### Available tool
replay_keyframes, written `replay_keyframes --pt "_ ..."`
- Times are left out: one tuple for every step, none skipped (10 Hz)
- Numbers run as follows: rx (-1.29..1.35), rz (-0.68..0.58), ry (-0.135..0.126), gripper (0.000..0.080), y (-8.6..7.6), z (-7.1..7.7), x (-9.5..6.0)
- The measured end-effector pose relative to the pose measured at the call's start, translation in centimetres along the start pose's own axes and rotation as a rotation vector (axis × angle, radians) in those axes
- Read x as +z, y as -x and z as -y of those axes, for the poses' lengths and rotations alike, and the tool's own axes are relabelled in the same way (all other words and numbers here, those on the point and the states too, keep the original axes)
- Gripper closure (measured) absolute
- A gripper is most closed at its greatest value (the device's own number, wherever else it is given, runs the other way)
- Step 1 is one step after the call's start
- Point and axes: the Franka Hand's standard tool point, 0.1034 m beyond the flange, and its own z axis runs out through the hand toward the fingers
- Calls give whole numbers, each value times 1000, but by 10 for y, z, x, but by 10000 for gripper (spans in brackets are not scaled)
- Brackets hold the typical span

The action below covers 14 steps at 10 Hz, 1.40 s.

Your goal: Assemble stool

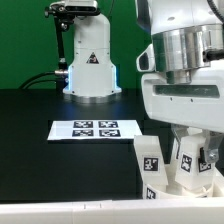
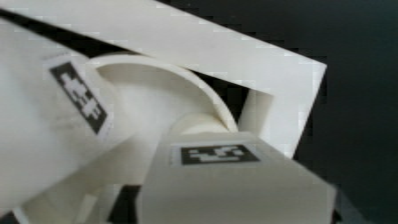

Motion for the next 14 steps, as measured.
replay_keyframes --pt "212 17 -5 463 4 2 -1" --pt "194 17 -4 463 5 1 0" --pt "174 17 -4 463 5 1 0" --pt "162 17 -4 463 5 1 0" --pt "29 30 23 281 3 -1 -1" --pt "-166 53 41 189 -2 1 -5" --pt "-334 83 62 189 -3 4 -10" --pt "-488 123 89 157 0 8 -17" --pt "-554 128 82 157 3 13 -21" --pt "-616 129 80 151 1 11 -19" --pt "-678 132 76 151 1 11 -19" --pt "-737 132 75 150 1 11 -19" --pt "-966 117 91 150 3 11 -21" --pt "-1167 108 96 150 7 14 -24"
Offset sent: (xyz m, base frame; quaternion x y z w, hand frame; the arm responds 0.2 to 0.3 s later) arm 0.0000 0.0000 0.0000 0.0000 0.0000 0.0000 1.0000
